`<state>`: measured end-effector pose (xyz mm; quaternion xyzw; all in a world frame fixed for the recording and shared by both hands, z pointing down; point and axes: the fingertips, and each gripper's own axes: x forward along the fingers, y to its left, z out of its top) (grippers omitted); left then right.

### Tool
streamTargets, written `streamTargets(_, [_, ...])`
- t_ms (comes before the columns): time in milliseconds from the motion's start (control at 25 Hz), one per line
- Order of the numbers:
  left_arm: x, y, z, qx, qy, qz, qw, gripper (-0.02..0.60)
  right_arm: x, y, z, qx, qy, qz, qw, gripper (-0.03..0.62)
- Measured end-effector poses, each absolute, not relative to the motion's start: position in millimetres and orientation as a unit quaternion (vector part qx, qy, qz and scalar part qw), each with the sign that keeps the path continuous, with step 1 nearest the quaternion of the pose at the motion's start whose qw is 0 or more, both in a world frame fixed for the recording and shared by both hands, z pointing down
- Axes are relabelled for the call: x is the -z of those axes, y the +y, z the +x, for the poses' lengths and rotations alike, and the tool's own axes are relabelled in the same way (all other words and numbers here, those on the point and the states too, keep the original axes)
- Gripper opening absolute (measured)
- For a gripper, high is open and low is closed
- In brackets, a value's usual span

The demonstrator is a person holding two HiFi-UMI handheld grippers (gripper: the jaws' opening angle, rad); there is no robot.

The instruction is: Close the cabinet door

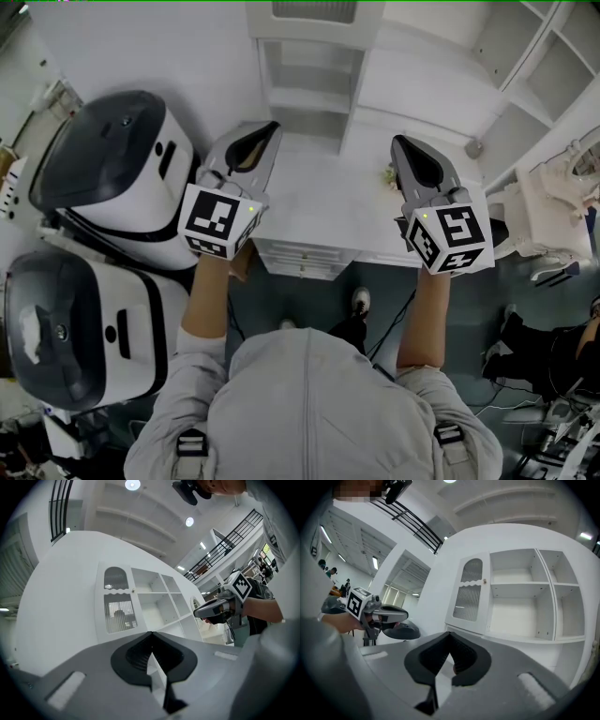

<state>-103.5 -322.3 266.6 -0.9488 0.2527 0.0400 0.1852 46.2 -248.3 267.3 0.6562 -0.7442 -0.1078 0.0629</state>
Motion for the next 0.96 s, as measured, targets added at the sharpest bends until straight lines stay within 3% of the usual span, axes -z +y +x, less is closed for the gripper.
streamTargets(960, [-273, -315, -108, -0.033, 0.235, -0.955, 0.180, 0.017, -275, -253, 31, 0.104, -0.752, 0.647, 0.072, 0.000])
